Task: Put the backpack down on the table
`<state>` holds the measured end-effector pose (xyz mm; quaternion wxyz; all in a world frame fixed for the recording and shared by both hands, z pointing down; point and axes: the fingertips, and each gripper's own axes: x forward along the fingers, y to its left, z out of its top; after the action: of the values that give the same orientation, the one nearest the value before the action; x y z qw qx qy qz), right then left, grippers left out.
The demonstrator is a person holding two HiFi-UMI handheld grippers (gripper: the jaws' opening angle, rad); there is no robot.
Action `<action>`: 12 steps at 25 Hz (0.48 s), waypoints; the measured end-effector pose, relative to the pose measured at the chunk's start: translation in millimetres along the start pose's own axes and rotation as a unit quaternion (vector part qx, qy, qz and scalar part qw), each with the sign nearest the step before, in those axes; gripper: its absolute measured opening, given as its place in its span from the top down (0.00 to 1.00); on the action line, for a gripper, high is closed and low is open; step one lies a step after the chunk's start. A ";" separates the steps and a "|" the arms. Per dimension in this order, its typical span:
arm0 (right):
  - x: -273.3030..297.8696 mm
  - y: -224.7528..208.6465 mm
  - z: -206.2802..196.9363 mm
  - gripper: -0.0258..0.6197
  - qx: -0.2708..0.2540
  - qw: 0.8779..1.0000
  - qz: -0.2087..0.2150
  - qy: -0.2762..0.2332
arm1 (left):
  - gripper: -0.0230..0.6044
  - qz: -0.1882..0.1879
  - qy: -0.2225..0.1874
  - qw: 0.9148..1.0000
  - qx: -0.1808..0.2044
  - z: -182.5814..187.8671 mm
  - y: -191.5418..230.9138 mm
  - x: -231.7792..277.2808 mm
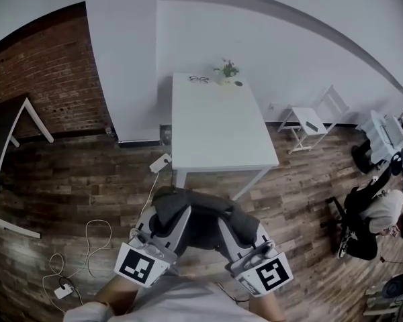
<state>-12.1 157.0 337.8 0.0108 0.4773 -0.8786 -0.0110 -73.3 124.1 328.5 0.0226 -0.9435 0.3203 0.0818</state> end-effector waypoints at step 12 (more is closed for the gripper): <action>108.3 -40.7 -0.7 0.89 -0.006 1.000 -0.025 0.009 | 0.88 -0.014 -0.002 1.000 -0.020 -5.9 103.5 50.1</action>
<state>-36.8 44.0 338.2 0.0208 0.4991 -0.8662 -0.0122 -96.3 11.3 326.8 0.0056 -0.9480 0.3052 0.0898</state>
